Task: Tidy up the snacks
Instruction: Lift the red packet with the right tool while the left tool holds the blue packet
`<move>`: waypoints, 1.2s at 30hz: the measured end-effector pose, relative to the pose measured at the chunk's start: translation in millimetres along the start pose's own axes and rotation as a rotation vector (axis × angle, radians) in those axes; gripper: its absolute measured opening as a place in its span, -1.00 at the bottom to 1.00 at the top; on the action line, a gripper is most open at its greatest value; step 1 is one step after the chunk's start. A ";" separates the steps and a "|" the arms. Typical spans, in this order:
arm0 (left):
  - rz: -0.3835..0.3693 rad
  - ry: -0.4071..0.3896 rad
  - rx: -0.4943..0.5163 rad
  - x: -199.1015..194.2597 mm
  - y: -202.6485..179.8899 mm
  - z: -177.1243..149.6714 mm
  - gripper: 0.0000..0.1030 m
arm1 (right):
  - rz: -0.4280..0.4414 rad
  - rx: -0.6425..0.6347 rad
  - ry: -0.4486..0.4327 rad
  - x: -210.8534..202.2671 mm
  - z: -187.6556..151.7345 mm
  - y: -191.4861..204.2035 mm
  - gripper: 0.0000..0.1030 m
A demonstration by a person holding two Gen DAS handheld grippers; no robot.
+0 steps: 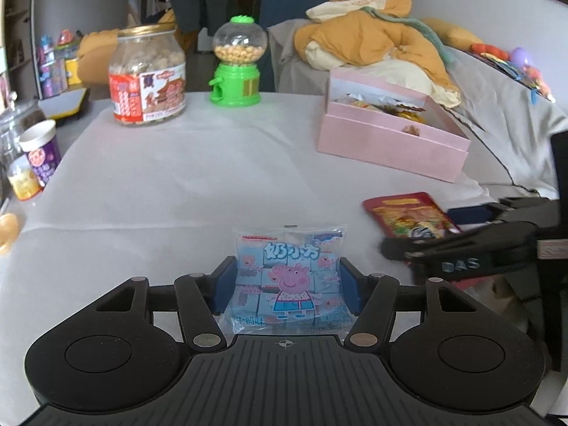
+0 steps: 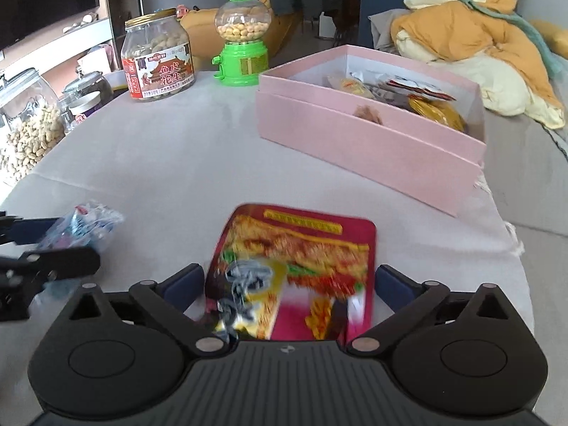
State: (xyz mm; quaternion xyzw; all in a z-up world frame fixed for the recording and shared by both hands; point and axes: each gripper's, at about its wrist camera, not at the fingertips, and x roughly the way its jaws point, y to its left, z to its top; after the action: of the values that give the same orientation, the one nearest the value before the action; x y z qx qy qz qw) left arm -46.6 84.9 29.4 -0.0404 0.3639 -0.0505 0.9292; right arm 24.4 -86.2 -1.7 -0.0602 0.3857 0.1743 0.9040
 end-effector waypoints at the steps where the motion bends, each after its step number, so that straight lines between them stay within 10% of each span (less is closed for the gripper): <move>1: -0.007 0.001 0.005 -1.1 -2.6 1.4 0.27 | 0.004 -0.001 0.001 1.6 2.1 -0.1 0.96; 12: -0.072 0.031 0.042 1.5 -24.8 3.3 0.27 | 0.084 0.028 -0.043 -52.0 14.9 -12.1 -0.39; 17: -0.075 0.036 0.025 4.9 -22.7 0.5 0.27 | 0.089 -0.012 -0.058 -60.8 17.1 -15.5 -0.39; 22: -0.053 0.026 -0.020 13.0 -20.0 -2.6 0.27 | 0.052 0.007 -0.037 -44.2 6.5 -17.8 0.51; 36: -0.034 -0.040 -0.001 16.5 -22.7 -16.6 0.28 | 0.104 0.098 -0.070 -33.9 -30.6 -39.8 0.74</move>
State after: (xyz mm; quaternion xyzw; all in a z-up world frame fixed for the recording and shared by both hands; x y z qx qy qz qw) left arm -47.3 59.7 8.8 -0.0479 0.3446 -0.0653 0.9352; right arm -3.6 -139.8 0.3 0.0106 0.3645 0.2039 0.9085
